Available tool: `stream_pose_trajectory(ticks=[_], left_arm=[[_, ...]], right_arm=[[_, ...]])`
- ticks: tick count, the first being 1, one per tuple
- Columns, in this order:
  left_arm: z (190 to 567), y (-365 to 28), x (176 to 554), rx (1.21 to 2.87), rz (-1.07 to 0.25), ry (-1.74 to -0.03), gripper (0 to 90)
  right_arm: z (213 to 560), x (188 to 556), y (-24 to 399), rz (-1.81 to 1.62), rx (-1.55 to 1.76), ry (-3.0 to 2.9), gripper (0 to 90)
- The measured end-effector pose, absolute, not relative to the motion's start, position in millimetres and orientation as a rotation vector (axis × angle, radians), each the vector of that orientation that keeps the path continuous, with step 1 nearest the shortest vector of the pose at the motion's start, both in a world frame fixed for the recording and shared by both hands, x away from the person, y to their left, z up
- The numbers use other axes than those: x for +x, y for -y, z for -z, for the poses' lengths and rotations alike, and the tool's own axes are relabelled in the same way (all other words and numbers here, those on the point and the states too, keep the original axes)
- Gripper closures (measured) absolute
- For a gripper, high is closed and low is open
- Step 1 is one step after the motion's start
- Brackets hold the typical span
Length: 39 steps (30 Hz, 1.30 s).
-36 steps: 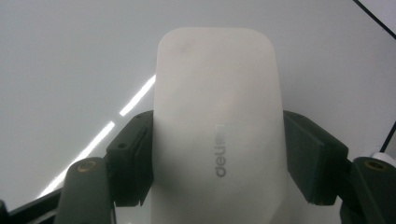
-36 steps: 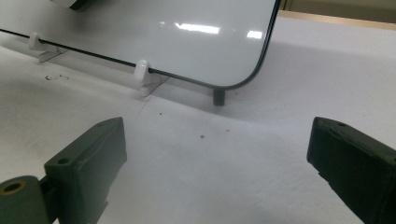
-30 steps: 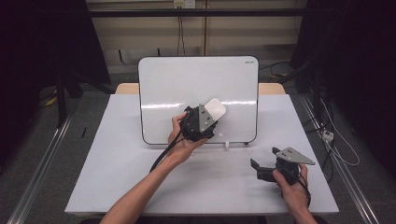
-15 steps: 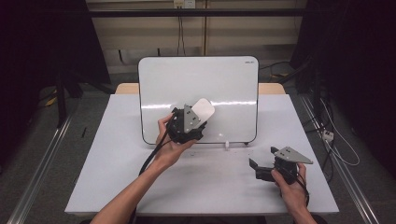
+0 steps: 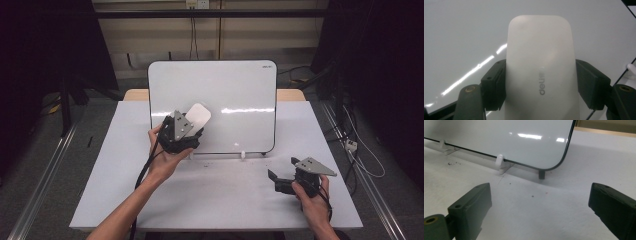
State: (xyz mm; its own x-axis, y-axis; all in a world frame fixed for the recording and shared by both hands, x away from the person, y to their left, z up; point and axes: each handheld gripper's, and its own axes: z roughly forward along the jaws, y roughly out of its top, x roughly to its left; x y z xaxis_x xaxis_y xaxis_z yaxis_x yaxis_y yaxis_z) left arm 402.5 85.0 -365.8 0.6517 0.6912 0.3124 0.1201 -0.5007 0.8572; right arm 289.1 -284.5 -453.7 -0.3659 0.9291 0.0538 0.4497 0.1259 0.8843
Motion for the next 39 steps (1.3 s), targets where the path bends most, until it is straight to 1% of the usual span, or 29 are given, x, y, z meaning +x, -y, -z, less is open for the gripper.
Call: stream_pose_trajectory(ticks=[5,14,18,24,31,39], left_arm=[[364.6,-105.1,401.1,1.962,-0.822,-0.681,31.1],[365.7,-129.3,396.6,1.947,-0.856,-0.734,31.1],[364.0,-136.5,393.1,1.946,-0.892,-0.747,31.1],[376.4,-146.0,390.3,1.973,-0.913,-0.757,31.1],[390.8,-150.5,395.2,1.988,-0.929,-0.772,31.1],[404.9,-141.0,399.5,2.049,-0.975,-0.737,31.1]], right_arm=[[453.9,288.7,282.8,-1.179,1.326,-1.884,4.7],[454.4,285.2,286.8,-1.179,1.327,-1.878,4.7],[455.5,284.7,288.4,-1.181,1.328,-1.887,4.7],[455.2,281.7,289.5,-1.184,1.331,-1.876,4.6],[455.5,282.6,290.7,-1.183,1.338,-1.873,4.7],[455.6,284.9,288.7,-1.182,1.331,-1.884,4.7]])
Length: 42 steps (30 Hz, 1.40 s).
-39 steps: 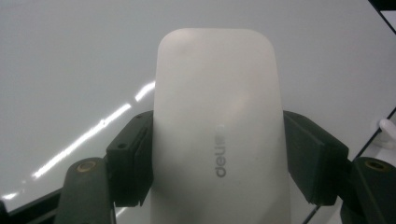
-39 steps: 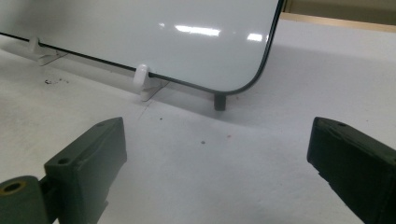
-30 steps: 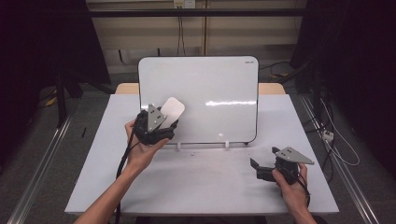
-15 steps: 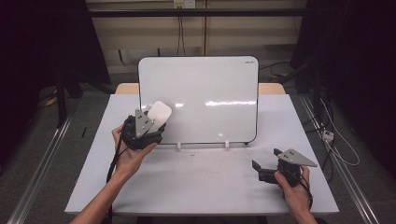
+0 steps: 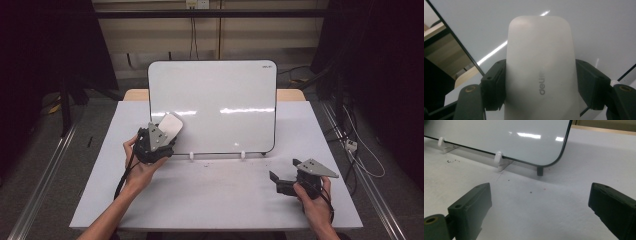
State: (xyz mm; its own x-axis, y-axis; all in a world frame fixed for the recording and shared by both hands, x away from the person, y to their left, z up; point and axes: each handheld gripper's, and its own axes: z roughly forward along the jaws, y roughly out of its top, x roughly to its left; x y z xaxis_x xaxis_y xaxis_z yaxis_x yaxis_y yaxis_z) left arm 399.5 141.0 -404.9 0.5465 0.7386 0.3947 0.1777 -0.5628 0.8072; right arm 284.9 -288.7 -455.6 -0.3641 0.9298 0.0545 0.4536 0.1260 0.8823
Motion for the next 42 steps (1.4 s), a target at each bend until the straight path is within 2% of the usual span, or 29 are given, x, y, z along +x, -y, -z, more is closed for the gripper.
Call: stream_pose_trajectory(ticks=[12,16,23,29,37,42], left_arm=[[417.0,-131.4,404.5,2.067,-1.027,-0.706,30.7],[416.3,-132.9,404.4,2.064,-1.002,-0.711,30.4],[413.2,-139.4,402.0,2.054,-0.894,-0.759,23.4],[405.7,-148.3,399.6,2.025,-0.799,-0.834,13.0],[394.8,-160.7,391.5,1.994,-0.634,-0.889,12.6],[397.5,-165.3,386.2,1.961,-0.566,-0.908,7.4]], right_arm=[[455.1,285.3,285.9,-1.175,1.328,-1.883,4.7],[454.9,285.6,285.0,-1.177,1.332,-1.884,4.7],[454.7,289.7,283.0,-1.174,1.328,-1.886,4.8],[455.2,290.3,280.4,-1.174,1.316,-1.9,4.8],[454.0,286.2,284.4,-1.182,1.327,-1.884,4.8],[454.3,286.4,284.5,-1.18,1.325,-1.884,4.8]])
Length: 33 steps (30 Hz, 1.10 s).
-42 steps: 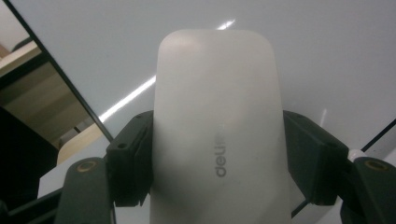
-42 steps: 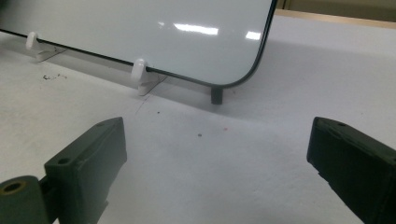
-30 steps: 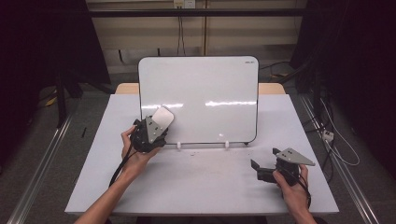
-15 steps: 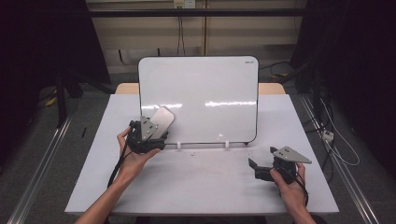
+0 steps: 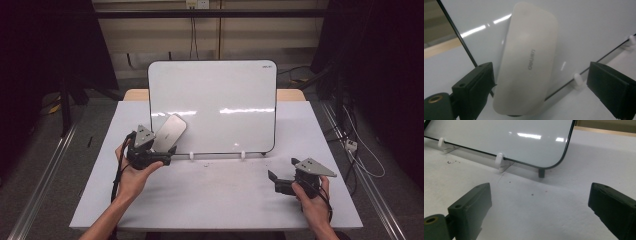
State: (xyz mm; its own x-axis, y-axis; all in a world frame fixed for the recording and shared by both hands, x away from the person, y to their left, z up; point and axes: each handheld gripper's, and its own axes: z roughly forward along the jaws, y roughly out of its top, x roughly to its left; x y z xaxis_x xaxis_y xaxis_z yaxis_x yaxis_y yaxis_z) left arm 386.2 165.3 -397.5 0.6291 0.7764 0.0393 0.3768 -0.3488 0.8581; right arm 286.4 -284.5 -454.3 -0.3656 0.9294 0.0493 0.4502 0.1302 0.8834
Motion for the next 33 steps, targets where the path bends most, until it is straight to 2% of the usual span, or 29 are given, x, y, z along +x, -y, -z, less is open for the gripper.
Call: stream_pose_trajectory(ticks=[7,15,19,27,33], left_arm=[[403.5,-177.0,380.3,1.954,-0.499,-0.956,6.6],[405.3,-191.0,365.2,1.93,-0.526,-0.955,4.5],[409.3,-196.8,356.1,1.977,-0.569,-0.984,4.7],[423.5,-209.9,338.6,1.943,-0.56,-1.065,5.4],[433.4,-213.5,330.4,1.93,-0.556,-1.045,5.2]], right_arm=[[454.1,285.8,284.5,-1.181,1.321,-1.884,4.8],[454.0,285.6,284.7,-1.181,1.317,-1.883,4.8],[454.1,285.8,284.1,-1.179,1.32,-1.883,4.8],[454.5,286.0,283.8,-1.176,1.317,-1.884,4.8],[454.4,284.8,284.3,-1.174,1.33,-1.88,4.9]])
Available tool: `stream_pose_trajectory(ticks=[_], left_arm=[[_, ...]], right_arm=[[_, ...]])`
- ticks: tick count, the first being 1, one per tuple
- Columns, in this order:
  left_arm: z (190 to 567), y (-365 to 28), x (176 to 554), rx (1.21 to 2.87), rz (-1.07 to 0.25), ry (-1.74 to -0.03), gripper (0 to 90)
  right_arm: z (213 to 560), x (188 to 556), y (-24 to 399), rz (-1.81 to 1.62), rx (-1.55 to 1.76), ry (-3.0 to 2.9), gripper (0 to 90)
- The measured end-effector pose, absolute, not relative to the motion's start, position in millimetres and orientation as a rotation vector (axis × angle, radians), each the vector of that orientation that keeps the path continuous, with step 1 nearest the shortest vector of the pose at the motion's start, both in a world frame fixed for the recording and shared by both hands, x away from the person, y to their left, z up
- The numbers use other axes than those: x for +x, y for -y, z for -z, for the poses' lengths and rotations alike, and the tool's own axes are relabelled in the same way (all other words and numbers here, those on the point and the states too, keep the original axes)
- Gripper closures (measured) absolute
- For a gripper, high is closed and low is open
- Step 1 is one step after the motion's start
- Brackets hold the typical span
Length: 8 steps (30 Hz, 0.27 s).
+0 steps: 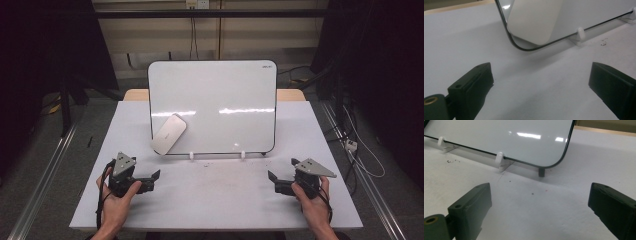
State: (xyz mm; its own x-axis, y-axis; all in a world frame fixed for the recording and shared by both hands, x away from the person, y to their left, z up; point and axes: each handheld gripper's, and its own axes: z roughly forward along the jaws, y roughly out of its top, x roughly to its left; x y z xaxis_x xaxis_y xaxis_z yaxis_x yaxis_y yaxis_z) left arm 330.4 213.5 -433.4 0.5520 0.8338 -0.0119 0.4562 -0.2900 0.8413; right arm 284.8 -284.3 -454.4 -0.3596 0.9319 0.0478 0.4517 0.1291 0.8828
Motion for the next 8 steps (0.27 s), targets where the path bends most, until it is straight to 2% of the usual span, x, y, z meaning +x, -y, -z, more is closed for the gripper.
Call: stream_pose_trajectory(ticks=[8], left_arm=[[431.9,-213.8,328.8,1.913,-0.571,-1.016,5.2]], right_arm=[[455.0,285.4,286.1,-1.17,1.333,-1.882,4.8]])
